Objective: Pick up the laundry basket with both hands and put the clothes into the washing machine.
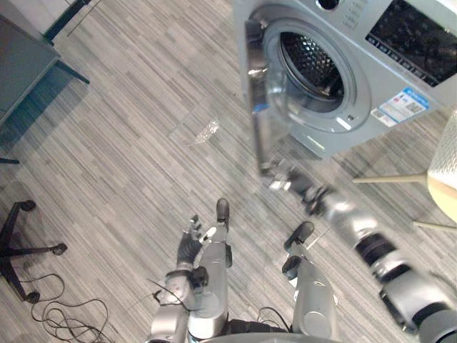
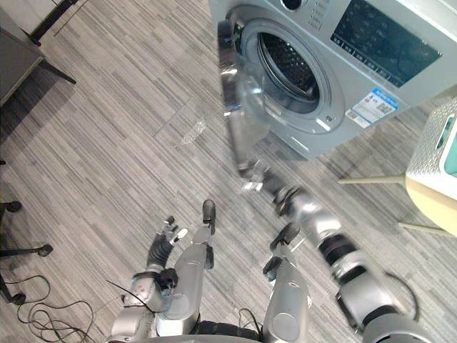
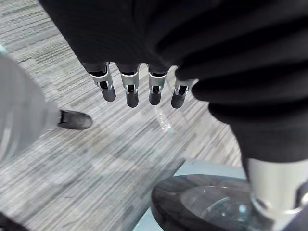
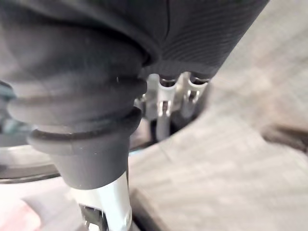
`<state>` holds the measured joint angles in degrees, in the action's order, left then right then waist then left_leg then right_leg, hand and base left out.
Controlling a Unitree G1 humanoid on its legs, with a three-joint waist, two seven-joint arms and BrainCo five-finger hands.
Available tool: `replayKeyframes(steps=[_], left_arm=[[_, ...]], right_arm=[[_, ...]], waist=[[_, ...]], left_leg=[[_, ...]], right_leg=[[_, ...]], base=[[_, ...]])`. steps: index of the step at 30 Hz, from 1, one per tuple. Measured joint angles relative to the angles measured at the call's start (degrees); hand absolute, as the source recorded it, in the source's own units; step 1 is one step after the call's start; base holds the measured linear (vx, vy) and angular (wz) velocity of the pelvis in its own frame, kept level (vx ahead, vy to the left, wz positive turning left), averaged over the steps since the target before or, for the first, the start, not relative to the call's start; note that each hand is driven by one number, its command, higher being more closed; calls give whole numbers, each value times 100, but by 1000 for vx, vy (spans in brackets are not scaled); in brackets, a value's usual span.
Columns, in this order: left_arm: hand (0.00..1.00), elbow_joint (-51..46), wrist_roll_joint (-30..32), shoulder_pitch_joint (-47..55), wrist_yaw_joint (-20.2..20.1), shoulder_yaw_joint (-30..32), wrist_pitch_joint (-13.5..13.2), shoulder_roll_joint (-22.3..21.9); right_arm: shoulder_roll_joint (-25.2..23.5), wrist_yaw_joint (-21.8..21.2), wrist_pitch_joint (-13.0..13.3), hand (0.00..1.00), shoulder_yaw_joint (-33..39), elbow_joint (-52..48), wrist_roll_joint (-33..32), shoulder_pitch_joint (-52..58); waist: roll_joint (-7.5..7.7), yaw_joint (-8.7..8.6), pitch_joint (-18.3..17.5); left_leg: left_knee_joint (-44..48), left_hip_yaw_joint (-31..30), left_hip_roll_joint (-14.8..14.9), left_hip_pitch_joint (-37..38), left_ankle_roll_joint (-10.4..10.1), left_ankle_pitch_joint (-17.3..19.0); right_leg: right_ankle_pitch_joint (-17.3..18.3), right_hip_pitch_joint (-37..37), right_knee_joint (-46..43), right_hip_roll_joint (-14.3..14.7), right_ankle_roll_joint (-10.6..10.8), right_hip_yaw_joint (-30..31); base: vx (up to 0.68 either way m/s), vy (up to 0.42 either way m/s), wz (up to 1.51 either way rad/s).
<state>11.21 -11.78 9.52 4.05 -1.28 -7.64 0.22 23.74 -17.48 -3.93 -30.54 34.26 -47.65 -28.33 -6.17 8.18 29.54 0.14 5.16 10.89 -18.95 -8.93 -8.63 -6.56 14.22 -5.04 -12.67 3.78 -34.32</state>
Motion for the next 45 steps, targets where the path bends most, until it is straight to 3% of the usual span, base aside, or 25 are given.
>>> replayKeyframes(steps=[2, 3, 6, 9, 11, 14, 16, 17, 18, 20, 21, 23, 26, 28, 31, 33, 36, 40, 45], left_arm=[[0, -503, 22, -270, 278, 839, 19, 10], [0, -828, 58, -494, 514, 1347, 21, 69], [0, -1764, 590, -1092, 1002, 1751, -13, 598], [0, -2398, 1259, -1375, 1168, 1552, -31, 766], [0, -3199, 1998, -1429, 1142, 832, -170, 870], [0, -3096, 2164, -1584, 744, -310, -451, 1028], [0, -2235, 1833, -1888, 263, -892, -572, 1162], [0, -1180, 1435, -2270, -169, -1113, -522, 1310], [0, -693, 1341, -2473, -284, -1200, -483, 1409], [0, 1333, 965, -3472, -795, -1638, -194, 1966], [0, 1754, 897, -3715, -935, -1738, -106, 2119], [0, 2830, 785, -4376, -1368, -1899, 117, 2808], [0, 3753, 1052, -5165, -1505, -1884, 218, 3202], [0, 4784, 1703, -6054, -1294, -1734, 355, 3713], [0, 5034, 2361, -6878, -734, -1448, 485, 4478], [0, 4974, 2609, -7186, -481, -1274, 494, 4670], [0, 4391, 3039, -7398, -72, -911, 528, 5046], [0, 3523, 3189, -7496, 185, -726, 545, 5300], [0, 3095, 3287, -7596, 518, -457, 599, 5340]], right_arm=[[-649, -16, 3, 0, 73, 116, -187, 704], [-975, -16, 17, 0, 195, 244, -193, 1031], [-1584, 7, 196, 0, 505, 802, -86, 1496], [-1705, 12, 334, 0, 562, 1146, 129, 1539], [-1831, 14, 411, 0, 656, 1391, 389, 1579], [-2004, 20, 359, 0, 646, 1614, 569, 1505], [-2085, 24, 339, 0, 640, 1677, 576, 1407], [-2130, 26, 333, 0, 642, 1674, 603, 1239], [-2127, 27, 334, 0, 644, 1672, 623, 1206], [-2100, 90, 338, 0, 775, 1668, 750, 986], [-2099, 127, 342, 0, 825, 1669, 759, 951], [-2097, 217, 356, 0, 939, 1642, 758, 859], [-2000, 275, 362, 0, 1001, 1624, 745, 889], [-2069, 367, 385, 0, 975, 1554, 655, 884], [-2243, 419, 545, 0, 876, 1225, 383, 978], [-2270, 463, 643, 0, 882, 905, 268, 1182], [-2299, 477, 780, 0, 901, 102, 245, 1758], [-2347, 478, 906, 0, 1126, -872, 29, 2361], [-2389, 475, 999, 0, 1263, -1527, -242, 2629]], waist=[[49, 19, -24], [175, -32, -127], [544, -135, -399], [611, -146, -531], [619, -203, -622], [591, -205, -716], [594, -218, -737], [597, -265, -736], [601, -264, -735], [644, -304, -714], [682, -329, -692], [908, -458, -587], [1151, -509, -470], [1486, -714, -317], [1874, -956, -198], [1923, -1045, -208], [1923, -1031, -208], [1924, -720, -208], [1923, -680, -207]], left_leg=[[62, -19, 48, 190, 129, -156], [82, -19, 15, 243, 147, -165], [83, 8, -80, 451, 148, -161], [86, -3, -103, 596, 228, -46], [103, 1, -139, 634, 217, 51], [167, 17, -126, 595, 208, 70], [252, 92, -83, 520, 212, 82], [307, 175, -29, 409, 212, 81], [335, 215, 0, 351, 211, 79], [508, 297, 105, 77, 218, 74], [539, 295, 126, 16, 215, 75], [621, 297, 223, -258, 196, 67], [556, 294, 271, -574, 112, 6], [386, 294, 302, -788, 44, -126], [406, 284, 409, -1227, 75, -261], [492, 253, 463, -1500, 85, -273], [1052, 124, 707, -2071, 108, -130], [1812, 69, 1205, -2748, 28, 298], [2029, 483, 1719, -3210, 37, 294]], right_leg=[[205, -139, -312, -32, -19, -25], [334, -140, -519, -96, -19, -31], [531, -315, -720, -242, 48, -37], [599, -467, -757, -277, 105, -57], [661, -497, -839, -345, 110, -108], [660, -481, -822, -333, 108, -86], [631, -372, -796, -295, 74, 4], [569, -215, -777, -246, 18, 102], [525, -143, -771, -223, 8, 141], [397, 136, -737, -112, -95, 249], [384, 187, -727, -91, -108, 261], [312, 436, -626, -14, -147, 298], [214, 734, -486, 63, -186, 277], [56, 948, -327, 134, -236, 241], [-147, 1250, -94, 265, -265, 194], [-240, 1390, 4, 322, -342, 123], [-304, 1572, 98, 530, -375, -10], [-264, 1845, 142, 907, -366, -45], [-133, 2103, 152, 1099, -267, -197]], base=[[135, -59, 10], [135, -49, 11], [190, -45, 16], [59, -2, 7], [-12, 14, 8], [-14, -5, -4], [-75, -21, -25], [-96, -33, -35], [-122, -49, -45], [-115, -51, -35], [-115, -59, -20], [-122, -57, -18], [-99, -62, -10], [-69, -74, -3], [-42, -87, -6], [24, -65, 4], [71, -47, -8], [84, -61, -31], [82, -20, -4]])
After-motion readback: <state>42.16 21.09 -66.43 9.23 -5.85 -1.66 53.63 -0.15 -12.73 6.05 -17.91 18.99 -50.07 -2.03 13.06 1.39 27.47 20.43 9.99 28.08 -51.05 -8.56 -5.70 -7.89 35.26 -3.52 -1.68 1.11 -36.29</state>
